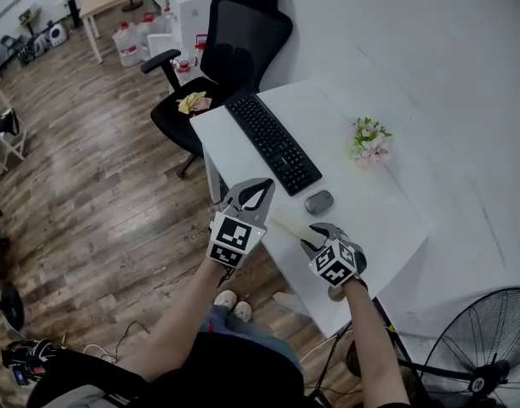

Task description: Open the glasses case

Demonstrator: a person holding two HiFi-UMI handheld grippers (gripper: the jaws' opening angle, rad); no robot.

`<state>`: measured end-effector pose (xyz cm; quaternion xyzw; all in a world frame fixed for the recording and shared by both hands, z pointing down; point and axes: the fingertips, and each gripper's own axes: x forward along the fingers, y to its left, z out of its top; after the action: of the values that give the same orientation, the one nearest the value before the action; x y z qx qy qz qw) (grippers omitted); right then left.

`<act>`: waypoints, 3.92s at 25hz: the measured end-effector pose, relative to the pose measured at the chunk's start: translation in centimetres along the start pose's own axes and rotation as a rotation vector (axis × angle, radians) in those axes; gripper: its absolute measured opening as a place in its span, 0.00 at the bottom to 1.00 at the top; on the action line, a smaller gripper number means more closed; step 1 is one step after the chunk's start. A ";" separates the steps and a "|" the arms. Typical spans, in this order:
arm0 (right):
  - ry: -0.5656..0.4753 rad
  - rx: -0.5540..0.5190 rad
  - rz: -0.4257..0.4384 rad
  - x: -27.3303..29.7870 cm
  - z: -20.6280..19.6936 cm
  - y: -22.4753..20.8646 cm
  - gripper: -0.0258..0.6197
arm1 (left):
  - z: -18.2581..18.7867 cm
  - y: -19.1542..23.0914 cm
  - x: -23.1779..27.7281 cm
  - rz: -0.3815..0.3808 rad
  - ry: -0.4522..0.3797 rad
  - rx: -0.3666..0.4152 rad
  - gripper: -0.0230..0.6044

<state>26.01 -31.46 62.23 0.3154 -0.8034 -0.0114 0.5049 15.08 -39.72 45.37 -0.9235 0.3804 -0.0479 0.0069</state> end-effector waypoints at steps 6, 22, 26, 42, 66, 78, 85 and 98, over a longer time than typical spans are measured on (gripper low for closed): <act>0.119 -0.128 0.024 2.0 -1.9 1.5 0.33 | -0.2 0.3 -0.4 0.003 0.004 -0.001 0.05; 0.260 -0.229 -0.052 3.4 -4.1 1.2 0.32 | -0.6 0.9 -1.0 0.010 0.015 0.007 0.05; 0.254 -0.212 -0.042 3.5 -4.1 1.1 0.31 | -0.8 1.0 -0.9 0.009 0.018 0.005 0.05; 0.205 -0.192 -0.067 1.8 -3.4 -0.4 0.15 | -0.6 0.7 -0.2 0.001 0.015 0.004 0.05; 0.173 -0.056 -0.116 3.1 -4.1 -8.0 0.09 | -2.1 3.5 -0.1 0.045 0.052 0.002 0.05; 0.174 -0.027 -0.098 3.5 -4.5 -8.5 0.09 | -2.1 3.6 -0.5 0.056 0.056 0.009 0.05; 0.161 -0.011 -0.106 3.1 -3.9 -8.5 0.13 | -1.8 3.6 -0.8 0.053 0.049 0.008 0.05; -0.136 0.316 -0.262 -3.4 -0.7 -10.0 0.10 | -0.2 1.4 0.4 0.000 0.014 0.018 0.05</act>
<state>32.50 -37.49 56.46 0.4907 -0.7795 0.0279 0.3883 14.35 -40.97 45.54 -0.9230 0.3802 -0.0575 0.0126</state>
